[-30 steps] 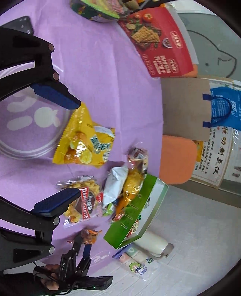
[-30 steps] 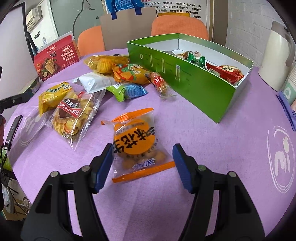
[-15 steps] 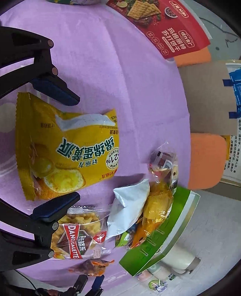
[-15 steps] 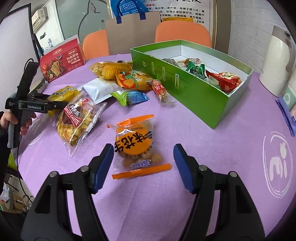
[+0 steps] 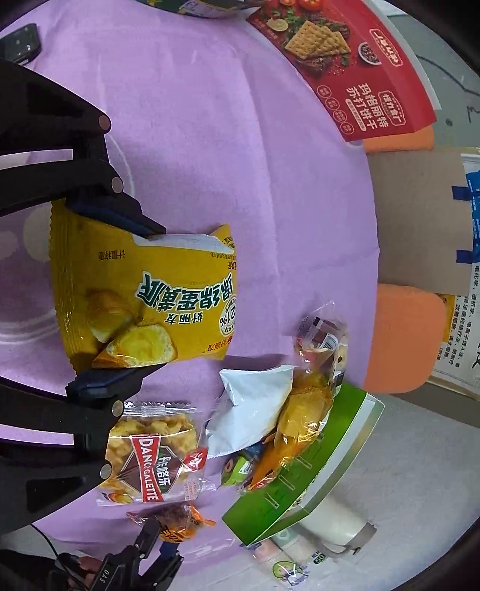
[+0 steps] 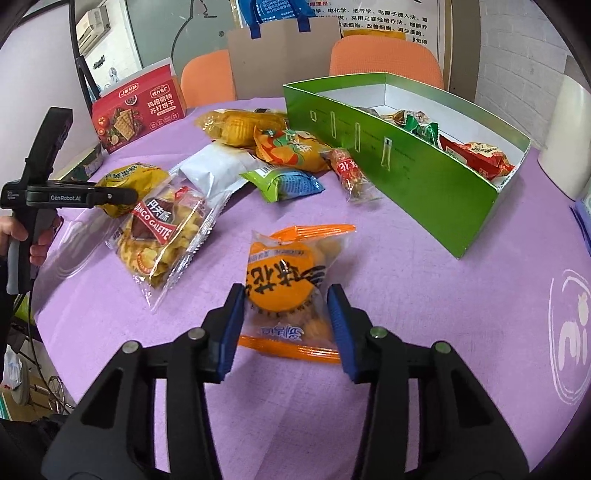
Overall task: Organize snacks
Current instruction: 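Carry both bags into the green box and open both tools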
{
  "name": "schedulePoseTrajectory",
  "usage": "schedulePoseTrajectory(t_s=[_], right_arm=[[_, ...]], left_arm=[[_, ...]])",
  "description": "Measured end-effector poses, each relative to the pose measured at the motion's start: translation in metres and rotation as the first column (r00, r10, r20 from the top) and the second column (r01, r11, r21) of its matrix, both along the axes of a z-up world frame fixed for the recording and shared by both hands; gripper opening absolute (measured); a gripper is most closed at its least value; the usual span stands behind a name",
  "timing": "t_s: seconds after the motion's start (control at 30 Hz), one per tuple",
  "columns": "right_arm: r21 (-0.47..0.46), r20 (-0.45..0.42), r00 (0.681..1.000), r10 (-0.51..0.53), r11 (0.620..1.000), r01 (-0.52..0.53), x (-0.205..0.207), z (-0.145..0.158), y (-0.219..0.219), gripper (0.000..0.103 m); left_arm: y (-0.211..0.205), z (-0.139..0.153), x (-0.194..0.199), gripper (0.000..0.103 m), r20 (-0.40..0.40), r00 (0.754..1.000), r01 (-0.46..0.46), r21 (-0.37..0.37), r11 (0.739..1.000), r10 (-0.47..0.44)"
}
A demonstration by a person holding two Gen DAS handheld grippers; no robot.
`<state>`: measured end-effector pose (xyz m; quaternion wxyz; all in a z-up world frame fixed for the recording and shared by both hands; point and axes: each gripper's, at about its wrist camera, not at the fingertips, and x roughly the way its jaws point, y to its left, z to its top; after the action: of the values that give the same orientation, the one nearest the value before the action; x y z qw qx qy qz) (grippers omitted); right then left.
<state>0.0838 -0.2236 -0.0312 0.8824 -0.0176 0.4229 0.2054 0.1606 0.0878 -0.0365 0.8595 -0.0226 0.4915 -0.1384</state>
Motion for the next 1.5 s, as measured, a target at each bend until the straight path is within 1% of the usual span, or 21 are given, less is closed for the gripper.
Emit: schedulePoseTrajectory(t_s=[0.03, 0.17, 0.27, 0.33, 0.5, 0.57, 0.67, 0.8, 0.93, 1.07, 1.2, 1.27, 1.3, 1.33, 1.37, 1.4, 1.43, 1.5], right_arm=[[0.006, 0.004, 1.000, 0.001, 1.000, -0.001, -0.002, 0.001, -0.001, 0.046], [0.054, 0.025, 1.000, -0.007, 0.999, 0.006, -0.008, 0.013, -0.010, 0.046], [0.072, 0.065, 0.998, -0.022, 0.997, 0.017, -0.013, 0.028, -0.017, 0.046], [0.096, 0.087, 0.996, -0.033, 0.995, 0.024, -0.014, 0.039, -0.024, 0.046], [0.127, 0.157, 0.983, -0.098, 0.989, 0.078, -0.010, 0.066, -0.044, 0.046], [0.143, 0.171, 0.975, -0.139, 0.983, 0.115, -0.006, 0.074, -0.056, 0.046], [0.160, 0.190, 0.962, -0.199, 0.973, 0.169, 0.005, 0.082, -0.073, 0.046], [0.178, 0.204, 0.944, -0.260, 0.958, 0.226, 0.023, 0.089, -0.090, 0.046], [0.183, 0.211, 0.930, -0.300, 0.947, 0.264, 0.050, 0.090, -0.101, 0.046], [0.174, 0.203, 0.928, -0.312, 0.944, 0.280, 0.075, 0.082, -0.104, 0.046], [0.161, 0.179, 0.933, -0.313, 0.945, 0.286, 0.098, 0.068, -0.104, 0.046], [0.140, 0.188, 0.934, -0.303, 0.950, 0.280, 0.107, 0.060, -0.100, 0.046], [0.115, 0.203, 0.934, -0.295, 0.954, 0.277, 0.111, 0.056, -0.096, 0.047], [0.092, 0.214, 0.933, -0.289, 0.957, 0.275, 0.113, 0.054, -0.094, 0.058], [0.058, 0.231, 0.929, -0.288, 0.957, 0.283, 0.113, 0.053, -0.090, 0.077], [0.042, 0.253, 0.923, -0.291, 0.956, 0.290, 0.111, 0.053, -0.090, 0.086], [0.040, 0.282, 0.914, -0.291, 0.956, 0.292, 0.106, 0.054, -0.090, 0.097], [0.058, 0.319, 0.905, -0.282, 0.959, 0.278, 0.096, 0.057, -0.091, 0.099]], left_arm=[[0.000, 0.003, -0.003, 0.058, 0.005, 1.000, -0.002, -0.007, 1.000, 0.002], [-0.001, 0.024, -0.014, 0.056, 0.054, 0.998, -0.006, -0.036, 0.999, 0.008], [-0.009, 0.045, -0.023, 0.056, 0.099, 0.995, 0.016, -0.062, 0.998, -0.010], [-0.017, 0.060, -0.021, 0.056, 0.126, 0.991, 0.044, -0.085, 0.995, -0.033], [-0.062, 0.099, -0.016, 0.056, 0.208, 0.971, 0.145, -0.133, 0.981, -0.115], [-0.080, 0.109, -0.011, 0.056, 0.226, 0.964, 0.175, -0.153, 0.973, -0.138], [-0.111, 0.120, 0.006, 0.056, 0.243, 0.957, 0.201, -0.160, 0.966, -0.158], [-0.149, 0.126, 0.034, 0.056, 0.240, 0.956, 0.214, -0.185, 0.959, -0.167], [-0.183, 0.125, 0.066, 0.056, 0.246, 0.956, 0.209, -0.183, 0.961, -0.161], [-0.210, 0.116, 0.101, 0.056, 0.231, 0.960, 0.199, -0.171, 0.965, -0.157], [-0.225, 0.103, 0.129, 0.056, 0.203, 0.968, 0.183, -0.172, 0.968, -0.147], [-0.230, 0.096, 0.138, 0.058, 0.209, 0.967, 0.183, -0.169, 0.968, -0.147], [-0.231, 0.093, 0.141, 0.066, 0.215, 0.965, 0.184, -0.168, 0.968, -0.146], [-0.233, 0.090, 0.143, 0.084, 0.211, 0.966, 0.187, -0.168, 0.968, -0.150], [-0.232, 0.087, 0.144, 0.091, 0.201, 0.970, 0.169, -0.156, 0.973, -0.136], [-0.230, 0.084, 0.142, 0.097, 0.207, 0.972, 0.140, -0.142, 0.980, -0.109], [-0.227, 0.084, 0.140, 0.099, 0.219, 0.971, 0.131, -0.138, 0.982, -0.099], [-0.223, 0.083, 0.137, 0.099, 0.233, 0.967, 0.133, -0.121, 0.984, -0.102]])
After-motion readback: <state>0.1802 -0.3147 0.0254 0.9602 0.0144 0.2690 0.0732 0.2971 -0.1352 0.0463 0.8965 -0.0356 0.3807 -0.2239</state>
